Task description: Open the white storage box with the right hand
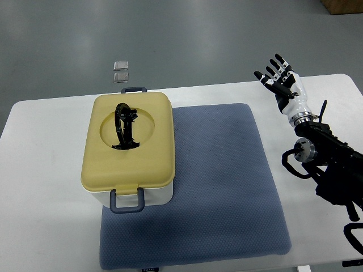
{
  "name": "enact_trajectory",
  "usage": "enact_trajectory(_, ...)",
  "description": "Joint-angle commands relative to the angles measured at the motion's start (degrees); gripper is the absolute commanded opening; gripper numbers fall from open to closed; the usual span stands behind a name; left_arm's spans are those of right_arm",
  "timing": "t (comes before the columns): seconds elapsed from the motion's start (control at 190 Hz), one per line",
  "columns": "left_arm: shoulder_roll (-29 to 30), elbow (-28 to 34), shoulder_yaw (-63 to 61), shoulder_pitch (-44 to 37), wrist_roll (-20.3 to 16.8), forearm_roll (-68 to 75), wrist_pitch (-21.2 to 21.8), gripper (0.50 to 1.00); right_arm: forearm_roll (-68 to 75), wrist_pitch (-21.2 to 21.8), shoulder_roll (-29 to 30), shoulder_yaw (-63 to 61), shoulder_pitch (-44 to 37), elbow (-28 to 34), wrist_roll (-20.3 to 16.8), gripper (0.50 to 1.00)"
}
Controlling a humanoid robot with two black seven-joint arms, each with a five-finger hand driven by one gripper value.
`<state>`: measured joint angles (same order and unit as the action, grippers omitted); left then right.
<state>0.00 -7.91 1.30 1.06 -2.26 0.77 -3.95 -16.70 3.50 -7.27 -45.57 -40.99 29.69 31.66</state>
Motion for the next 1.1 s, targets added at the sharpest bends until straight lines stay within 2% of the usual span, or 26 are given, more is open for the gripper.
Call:
enact_trajectory(0.0, 0.0, 0.0, 0.0, 0.0, 0.0, 0.0, 0.0, 1.0, -0.3, -0.2, -0.4, 0.3, -0.9, 0.0, -0.1, 0.926)
enact_trajectory(0.268, 0.0, 0.0, 0.0, 0.0, 0.1, 0.0, 0.0, 1.0, -1.3, -0.2, -2.7, 1.8, -3.7, 0.6, -0.3, 0.924)
enact_trajectory(0.411, 0.0, 0.0, 0.0, 0.0, 0.0, -0.1, 0.0, 1.0, -3.6, -0.3, -6.7, 4.4, -6.0, 2.7, -0.4, 0.924)
enact_trajectory(0.716, 0.0, 0.0, 0.0, 0.0, 0.0, -0.1, 0.0, 1.0, -20.6, 1.0, -13.5, 10.2, -14.7, 9.8, -0.5, 0.917)
enact_trajectory(0.916, 0.0, 0.0, 0.0, 0.0, 0.1, 0.0, 0.0, 1.0, -34.8, 5.1, -13.8, 13.4, -22.1, 11.8, -0.4, 0.913)
enact_trajectory(1.095, 0.0, 0.0, 0.0, 0.0, 0.1, -0.1, 0.0, 1.0, -45.3, 14.3, -15.3, 15.1, -28.1, 17.0, -0.3, 0.913)
